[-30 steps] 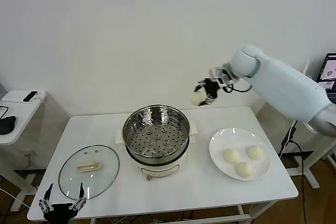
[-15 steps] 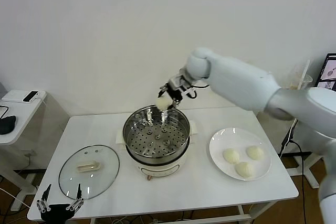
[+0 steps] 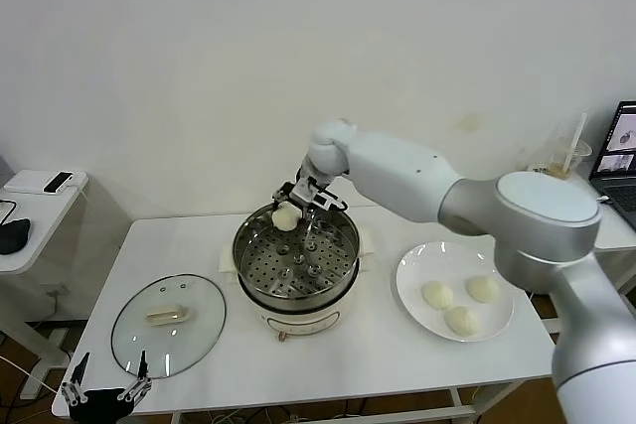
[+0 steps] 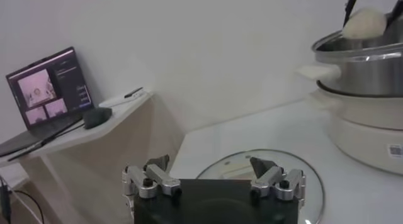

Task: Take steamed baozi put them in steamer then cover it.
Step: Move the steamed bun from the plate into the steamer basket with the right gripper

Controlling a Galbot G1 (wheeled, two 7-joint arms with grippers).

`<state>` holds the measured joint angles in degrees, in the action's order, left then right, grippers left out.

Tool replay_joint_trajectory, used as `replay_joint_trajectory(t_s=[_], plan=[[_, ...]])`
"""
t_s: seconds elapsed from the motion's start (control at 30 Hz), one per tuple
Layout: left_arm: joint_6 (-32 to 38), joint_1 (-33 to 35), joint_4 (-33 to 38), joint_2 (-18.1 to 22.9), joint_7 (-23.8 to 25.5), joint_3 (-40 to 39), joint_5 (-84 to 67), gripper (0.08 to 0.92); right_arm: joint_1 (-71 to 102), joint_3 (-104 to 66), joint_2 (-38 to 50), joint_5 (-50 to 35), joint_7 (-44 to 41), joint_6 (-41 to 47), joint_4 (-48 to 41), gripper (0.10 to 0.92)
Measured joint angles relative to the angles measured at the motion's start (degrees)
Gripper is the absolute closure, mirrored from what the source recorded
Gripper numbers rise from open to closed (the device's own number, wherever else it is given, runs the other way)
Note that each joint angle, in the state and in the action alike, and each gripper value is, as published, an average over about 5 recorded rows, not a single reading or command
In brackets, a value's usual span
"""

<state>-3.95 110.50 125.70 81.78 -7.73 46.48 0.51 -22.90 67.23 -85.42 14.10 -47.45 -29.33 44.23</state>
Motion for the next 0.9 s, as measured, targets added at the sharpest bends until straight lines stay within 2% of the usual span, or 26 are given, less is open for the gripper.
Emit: replay_joint_trajectory(t_s=[0.37,0.47,0.6,0.67,0.9], plan=[[0.01,0.10,0.23,-0.04,-0.01,0.39,-0.35,0.177,1.99,0.26,-1.95,5.92,2.41,-4.11,-3.78,0.395],[0.00,0.03,0.45,-0.01,-0.01,0.47,-0.40,0.177,2.36,0.26,-2.16,6.58,2.81,-4.56,-4.41,0.351],[-0.02,0.00,0.67,0.01,-0.01,0.56,-0.44,0.177,2.39,0.07,-2.04,6.69,3.05,-4.91,-4.55,0.249],[-0.04,-0.03,0.70,-0.01,-0.01,0.61,-0.47,0.177,2.13,0.08,-1.82,6.17,2.83,-4.79,-4.27,0.217],[-0.37,-0.15,1.18,-0.26,0.21,0.67,-0.85,0.177,-1.31,1.11,1.61,-2.14,-1.10,1.03,1.36,0.203]])
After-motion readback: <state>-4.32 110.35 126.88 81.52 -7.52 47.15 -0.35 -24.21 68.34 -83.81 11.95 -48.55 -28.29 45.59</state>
